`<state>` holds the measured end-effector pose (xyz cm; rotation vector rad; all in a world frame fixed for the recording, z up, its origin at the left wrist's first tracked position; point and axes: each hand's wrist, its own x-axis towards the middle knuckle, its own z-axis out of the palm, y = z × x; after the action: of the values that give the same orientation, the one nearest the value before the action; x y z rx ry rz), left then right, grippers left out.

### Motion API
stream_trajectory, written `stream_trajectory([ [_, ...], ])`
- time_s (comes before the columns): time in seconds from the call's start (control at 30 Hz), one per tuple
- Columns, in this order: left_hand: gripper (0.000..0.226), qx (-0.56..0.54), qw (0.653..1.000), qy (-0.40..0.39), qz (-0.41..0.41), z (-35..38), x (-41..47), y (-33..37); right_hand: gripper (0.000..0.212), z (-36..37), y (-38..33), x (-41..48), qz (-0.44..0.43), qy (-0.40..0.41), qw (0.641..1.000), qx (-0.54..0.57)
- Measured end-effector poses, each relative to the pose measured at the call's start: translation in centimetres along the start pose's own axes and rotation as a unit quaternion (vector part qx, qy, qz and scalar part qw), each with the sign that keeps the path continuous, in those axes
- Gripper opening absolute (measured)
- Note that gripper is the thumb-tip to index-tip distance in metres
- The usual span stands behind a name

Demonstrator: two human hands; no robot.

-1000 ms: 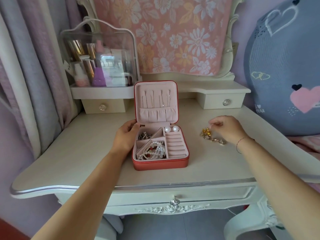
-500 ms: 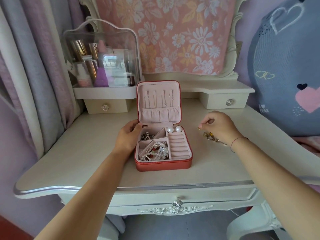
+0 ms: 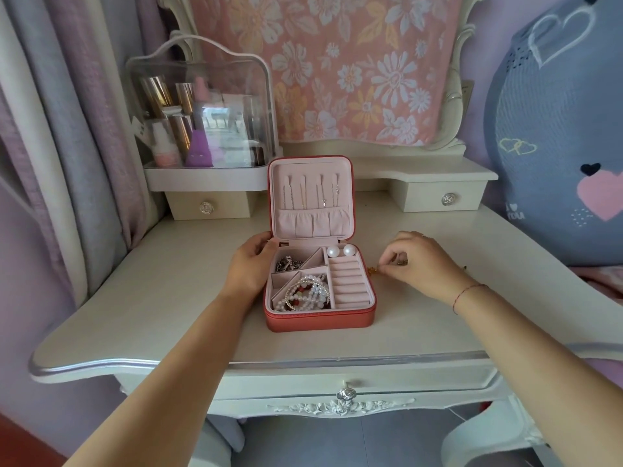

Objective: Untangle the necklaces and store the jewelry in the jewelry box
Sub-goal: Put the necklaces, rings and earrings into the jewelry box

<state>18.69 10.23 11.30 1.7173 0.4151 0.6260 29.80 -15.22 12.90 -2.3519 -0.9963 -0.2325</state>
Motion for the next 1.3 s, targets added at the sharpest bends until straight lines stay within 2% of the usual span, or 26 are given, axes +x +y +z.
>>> stream_trajectory([
  [0.13, 0.024, 0.001, 1.0, 0.003, -0.002, 0.2, -0.1, 0.1, 0.01, 0.0, -0.4, 0.7, 0.022, 0.006, 1.0, -0.009],
  [0.2, 0.024, 0.003, 1.0, 0.003, -0.006, 0.2, -0.2, 0.2, 0.016, 0.3, -0.9, 0.8, 0.035, -0.023, 0.999, -0.015],
  [0.37, 0.019, 0.009, 1.0, -0.002, -0.005, 0.1, -0.2, 0.3, 0.014, 0.8, -1.3, 0.8, 0.045, -0.081, 0.994, -0.056],
  [0.43, 0.018, 0.006, 1.0, 0.001, -0.006, 0.1, -0.2, 0.3, 0.011, 0.8, -1.4, 0.7, 0.052, -0.07, 0.996, -0.031],
  [0.57, 0.019, 0.009, 1.0, -0.001, -0.008, 0.1, -0.1, 0.1, 0.021, 0.3, -1.3, 0.2, 0.079, -0.043, 0.994, 0.069],
  [0.63, 0.02, 0.008, 1.0, 0.001, -0.011, 0.1, -0.1, 0.1, 0.017, -0.1, -1.4, 0.2, 0.082, -0.011, 0.991, 0.107],
  [0.8, 0.023, 0.004, 1.0, 0.001, -0.015, 0.1, -0.2, 0.3, 0.011, 0.1, -4.5, 1.2, 0.038, 0.026, 0.983, 0.177],
  [0.97, 0.021, 0.001, 1.0, 0.003, -0.013, 0.1, -0.5, 0.6, 0.01, 2.6, -6.8, 2.3, -0.024, 0.04, 0.995, 0.088],
  [1.3, 0.018, 0.004, 1.0, 0.0, -0.012, 0.0, -0.5, 0.6, 0.01, 2.4, -6.6, 2.5, -0.053, 0.011, 0.998, -0.015],
])
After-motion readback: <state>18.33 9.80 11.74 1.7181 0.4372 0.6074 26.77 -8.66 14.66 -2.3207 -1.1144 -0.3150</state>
